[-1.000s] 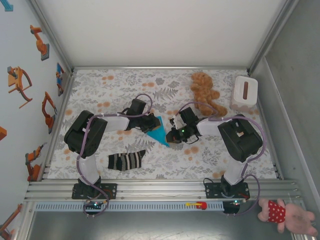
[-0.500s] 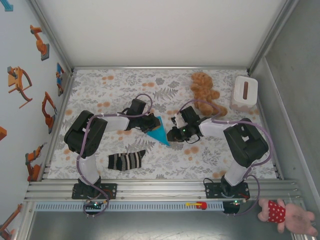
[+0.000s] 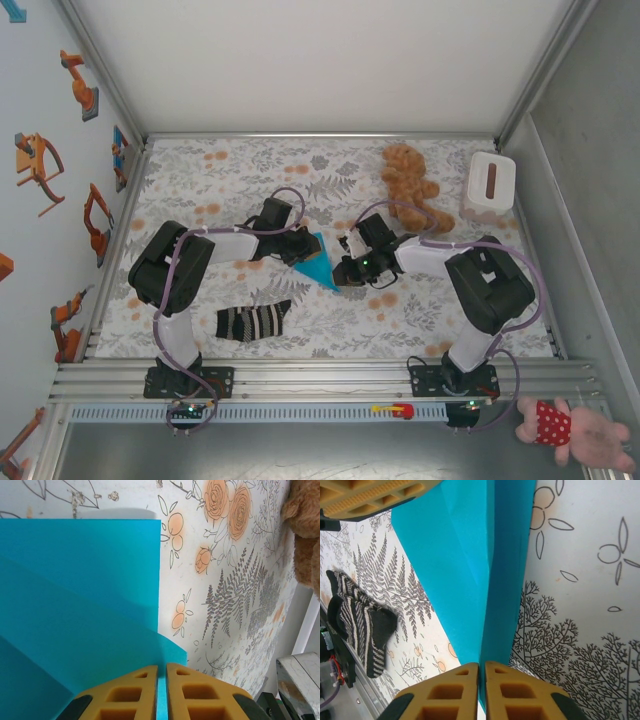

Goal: Fold a paper plane with a square sheet of paper (pick it up from the middle)
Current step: Fourth fold the wing at the center of the table.

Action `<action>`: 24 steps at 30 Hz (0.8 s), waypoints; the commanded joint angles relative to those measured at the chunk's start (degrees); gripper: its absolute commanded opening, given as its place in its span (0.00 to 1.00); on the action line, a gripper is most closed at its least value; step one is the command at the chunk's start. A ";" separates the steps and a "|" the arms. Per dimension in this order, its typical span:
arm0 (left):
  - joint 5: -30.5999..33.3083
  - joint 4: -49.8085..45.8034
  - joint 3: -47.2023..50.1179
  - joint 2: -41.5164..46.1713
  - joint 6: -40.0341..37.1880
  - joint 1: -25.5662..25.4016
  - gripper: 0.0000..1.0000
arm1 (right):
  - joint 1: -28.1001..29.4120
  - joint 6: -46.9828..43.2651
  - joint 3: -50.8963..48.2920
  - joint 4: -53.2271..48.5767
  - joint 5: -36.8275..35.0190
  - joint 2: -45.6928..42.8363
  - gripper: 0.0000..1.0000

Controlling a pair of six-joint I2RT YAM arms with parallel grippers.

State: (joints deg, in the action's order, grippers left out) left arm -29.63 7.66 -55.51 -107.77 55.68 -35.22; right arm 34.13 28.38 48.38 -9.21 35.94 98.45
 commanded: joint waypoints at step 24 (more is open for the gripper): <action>-0.14 -1.58 0.58 1.49 -0.85 0.75 0.14 | 0.59 0.20 0.31 2.37 1.66 5.26 0.03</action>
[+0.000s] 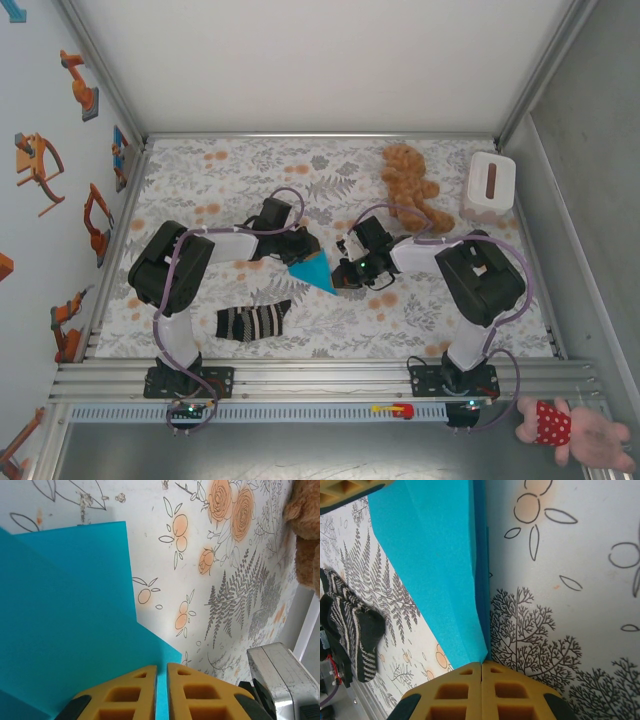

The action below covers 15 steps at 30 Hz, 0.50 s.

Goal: Fold a paper plane with a square sheet of paper (pick it up from the middle)
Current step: Fourth fold the wing at the center of the table.

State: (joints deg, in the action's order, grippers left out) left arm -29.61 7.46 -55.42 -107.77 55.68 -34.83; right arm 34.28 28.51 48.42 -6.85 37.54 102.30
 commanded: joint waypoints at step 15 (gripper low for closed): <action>-0.51 0.55 3.52 7.63 -1.43 -1.41 0.16 | 0.45 0.23 1.22 -0.79 -0.23 1.67 0.03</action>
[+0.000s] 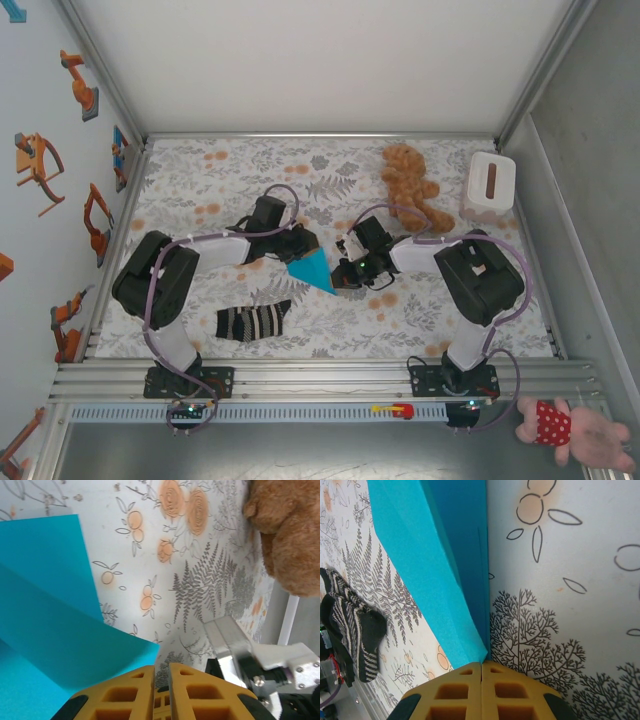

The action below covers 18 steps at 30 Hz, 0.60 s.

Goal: Fold a paper plane with a square sheet of paper (pick it up from the middle)
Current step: Fourth fold the wing at the center of the table.

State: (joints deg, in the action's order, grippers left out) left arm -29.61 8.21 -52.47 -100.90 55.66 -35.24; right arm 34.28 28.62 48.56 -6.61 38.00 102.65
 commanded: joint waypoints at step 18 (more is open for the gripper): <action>6.32 -9.80 -3.84 -4.60 -0.90 -1.28 0.15 | 0.44 -0.25 1.67 -2.48 -1.44 1.98 0.09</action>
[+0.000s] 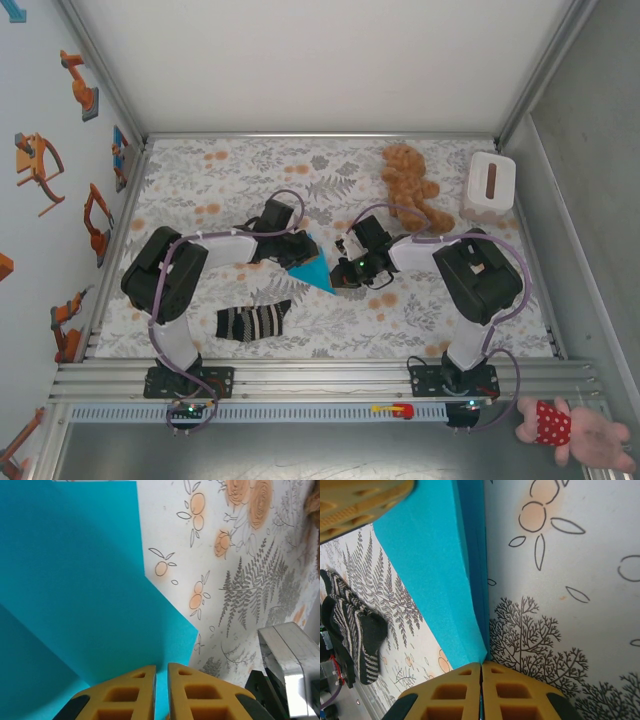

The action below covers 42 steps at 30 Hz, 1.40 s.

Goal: Fold a paper plane with a square sheet of paper (pick it up from the middle)
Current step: Fourth fold the wing at the center of the table.

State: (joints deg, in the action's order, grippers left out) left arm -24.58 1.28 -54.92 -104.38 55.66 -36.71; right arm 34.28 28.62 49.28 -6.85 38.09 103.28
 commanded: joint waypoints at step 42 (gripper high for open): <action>2.95 -3.78 0.23 -3.43 1.17 1.92 0.13 | 0.35 0.32 0.74 -3.47 -3.72 2.55 0.10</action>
State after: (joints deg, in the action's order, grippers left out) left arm -23.35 -0.93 -55.40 -106.54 56.16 -35.42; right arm 34.33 28.64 50.02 -7.25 38.06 103.94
